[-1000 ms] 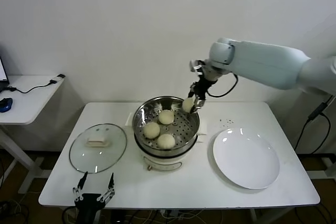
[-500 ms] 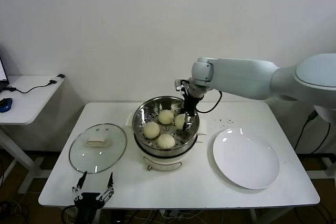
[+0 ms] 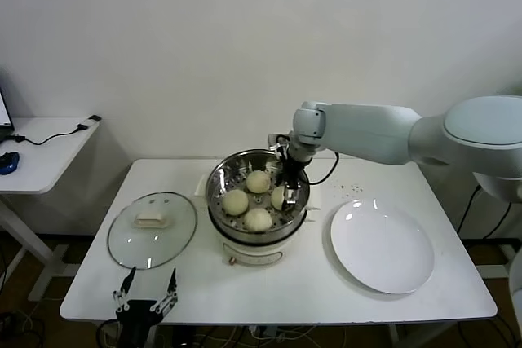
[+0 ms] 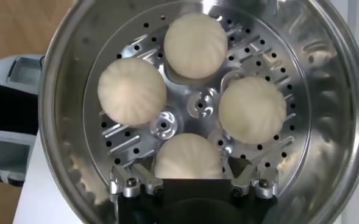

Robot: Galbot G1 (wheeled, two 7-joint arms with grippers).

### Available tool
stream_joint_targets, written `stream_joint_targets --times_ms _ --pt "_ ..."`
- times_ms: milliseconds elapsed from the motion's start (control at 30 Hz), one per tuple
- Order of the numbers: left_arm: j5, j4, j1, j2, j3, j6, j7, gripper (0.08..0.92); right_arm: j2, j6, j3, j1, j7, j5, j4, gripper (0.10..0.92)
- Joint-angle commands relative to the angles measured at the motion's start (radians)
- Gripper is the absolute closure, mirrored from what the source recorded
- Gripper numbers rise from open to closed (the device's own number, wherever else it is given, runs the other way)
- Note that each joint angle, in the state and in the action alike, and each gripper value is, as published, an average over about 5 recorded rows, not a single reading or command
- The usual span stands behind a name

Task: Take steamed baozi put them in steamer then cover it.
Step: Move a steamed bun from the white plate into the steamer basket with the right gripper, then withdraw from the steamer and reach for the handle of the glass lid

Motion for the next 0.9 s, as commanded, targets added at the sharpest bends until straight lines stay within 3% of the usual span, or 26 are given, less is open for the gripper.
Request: stream_joint_targets --times_ms 33,300,533,733,900 --pt "0.003 -0.004 0.003 0.000 0.002 -0.001 -0.001 0.177 -0.047 0.004 0.027 0.045 -0.001 0.008 0.047 0.203" --pt "0.010 -0.009 0.001 0.000 -0.001 -0.001 -0.001 0.177 -0.222 0.086 0.086 0.165 -0.003 0.046 0.120 0.203" --pt "0.030 -0.014 -0.016 -0.009 -0.019 0.002 -0.001 0.177 -0.463 0.355 0.172 0.130 0.290 0.131 0.257 0.203" --pt "0.063 -0.017 -0.022 -0.019 -0.023 0.001 0.000 0.177 -0.686 0.468 0.509 -0.227 0.552 0.144 0.396 0.203" --pt "0.117 -0.028 -0.017 -0.034 -0.026 -0.004 0.004 0.177 -0.775 0.487 0.930 -0.641 0.697 0.132 0.507 0.203"
